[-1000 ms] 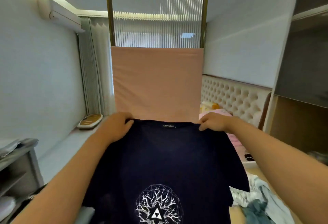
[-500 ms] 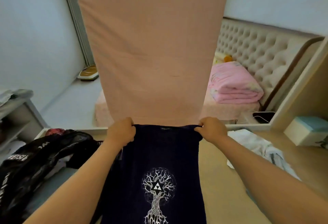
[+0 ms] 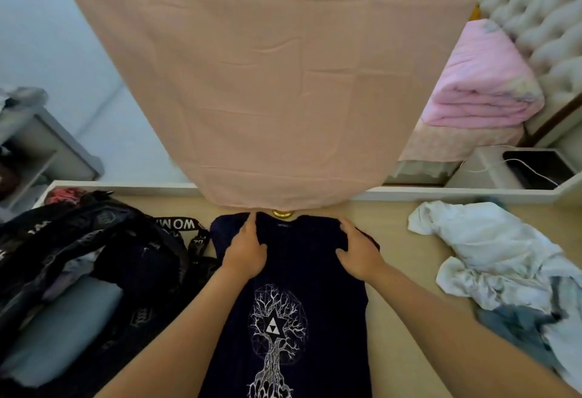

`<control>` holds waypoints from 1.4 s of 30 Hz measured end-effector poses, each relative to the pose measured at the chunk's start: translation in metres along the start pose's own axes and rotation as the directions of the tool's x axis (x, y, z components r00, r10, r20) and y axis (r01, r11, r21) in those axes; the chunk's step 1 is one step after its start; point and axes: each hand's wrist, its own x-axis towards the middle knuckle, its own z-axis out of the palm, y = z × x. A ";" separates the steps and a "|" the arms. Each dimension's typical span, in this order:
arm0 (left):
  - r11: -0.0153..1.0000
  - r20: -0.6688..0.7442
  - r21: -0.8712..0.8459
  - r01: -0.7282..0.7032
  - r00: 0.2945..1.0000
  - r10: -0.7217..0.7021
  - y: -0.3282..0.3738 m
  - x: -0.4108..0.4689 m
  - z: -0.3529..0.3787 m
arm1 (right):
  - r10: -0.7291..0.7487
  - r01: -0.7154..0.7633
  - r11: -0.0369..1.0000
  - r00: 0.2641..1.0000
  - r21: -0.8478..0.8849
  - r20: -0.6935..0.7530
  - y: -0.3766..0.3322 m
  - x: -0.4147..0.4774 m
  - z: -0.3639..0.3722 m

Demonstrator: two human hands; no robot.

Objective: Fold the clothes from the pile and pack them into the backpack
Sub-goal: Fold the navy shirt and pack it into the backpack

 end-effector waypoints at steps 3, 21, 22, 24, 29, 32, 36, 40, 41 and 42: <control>0.973 0.138 0.124 -0.195 0.974 0.178 0.003 -0.010 0.036 | 0.020 -0.005 0.984 0.997 -0.178 0.079 0.036 -0.003 0.024; 0.847 0.136 0.414 -0.335 0.942 0.306 0.019 -0.004 0.124 | 0.219 -0.109 0.908 0.947 0.405 -0.236 0.061 0.034 -0.009; 0.851 0.142 0.413 -0.325 0.946 0.292 0.022 -0.004 0.128 | 0.256 -0.116 0.876 0.934 0.468 -0.249 0.057 0.036 -0.016; 0.870 0.186 0.399 -0.288 0.955 0.231 0.026 -0.001 0.134 | 0.240 -0.132 0.925 0.930 0.355 -0.279 0.060 0.039 -0.029; 0.879 0.427 0.306 -0.366 0.878 0.217 0.046 0.012 0.140 | 0.128 -0.395 0.767 0.867 -0.506 -0.482 0.087 0.038 -0.054; 0.871 0.280 0.347 -0.348 0.925 0.258 0.060 0.014 0.138 | 0.022 -0.343 0.685 0.892 -0.643 -0.452 0.085 0.033 -0.045; 0.877 0.096 0.478 -0.059 0.995 0.014 0.046 0.004 0.136 | -0.196 0.160 0.851 0.980 -0.500 -0.020 0.069 0.014 0.015; 0.924 0.330 0.327 -0.198 0.940 0.085 0.025 -0.003 0.130 | 0.025 0.075 0.850 0.983 -0.522 0.182 0.078 0.010 0.040; 0.939 0.307 0.247 -0.238 0.939 0.157 0.022 -0.003 0.125 | 0.045 0.052 0.832 0.986 -0.553 0.161 0.085 0.011 0.035; 0.953 0.240 0.156 -0.261 0.946 0.220 0.019 -0.004 0.120 | 0.063 0.035 0.821 0.987 -0.570 0.151 0.091 0.013 0.027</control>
